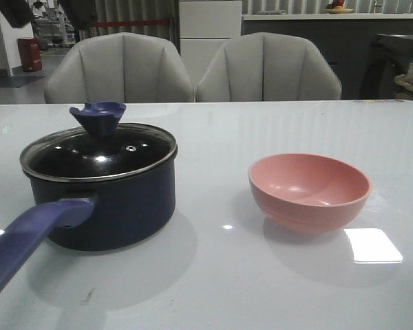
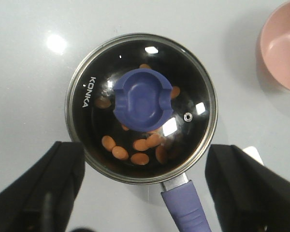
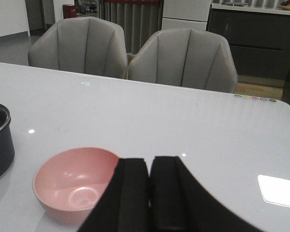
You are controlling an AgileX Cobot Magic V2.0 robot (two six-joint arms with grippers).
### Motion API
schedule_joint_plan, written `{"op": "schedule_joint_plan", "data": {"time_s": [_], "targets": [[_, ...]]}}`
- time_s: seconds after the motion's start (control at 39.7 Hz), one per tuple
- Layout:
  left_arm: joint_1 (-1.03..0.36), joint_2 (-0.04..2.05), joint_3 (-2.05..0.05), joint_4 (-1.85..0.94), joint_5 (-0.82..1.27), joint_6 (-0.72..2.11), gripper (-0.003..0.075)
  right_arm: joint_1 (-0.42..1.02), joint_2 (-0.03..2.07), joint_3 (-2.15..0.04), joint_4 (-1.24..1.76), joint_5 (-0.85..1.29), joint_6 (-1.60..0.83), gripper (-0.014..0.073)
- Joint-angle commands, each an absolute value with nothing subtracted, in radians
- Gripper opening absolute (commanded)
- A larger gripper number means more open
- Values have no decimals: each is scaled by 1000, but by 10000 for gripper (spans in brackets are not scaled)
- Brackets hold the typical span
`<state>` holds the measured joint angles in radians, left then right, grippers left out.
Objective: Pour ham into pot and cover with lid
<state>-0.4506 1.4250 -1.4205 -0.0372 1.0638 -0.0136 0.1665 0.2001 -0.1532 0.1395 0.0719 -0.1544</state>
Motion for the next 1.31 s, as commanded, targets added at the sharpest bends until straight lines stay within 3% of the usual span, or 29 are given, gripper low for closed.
{"op": "schedule_joint_plan", "data": {"time_s": [0.0,0.4,0.86,0.96,1.29], "targets": [[-453,1264,-1329,-47,924,-19,532,160,208,-179,137,-9,-157,137],[-453,747,-790,-21,562,-19,532,160,208,-179,137,-9,-157,137],[-453,189,-407,0,439,-19,512,160,208,-179,137,-9,-157,137],[-453,122,-379,0,443,-19,453,160,208,-179,137,-9,-157,137],[-453,88,-372,0,444,-19,107,160,208,-179,137,-10,-157,137]]}}
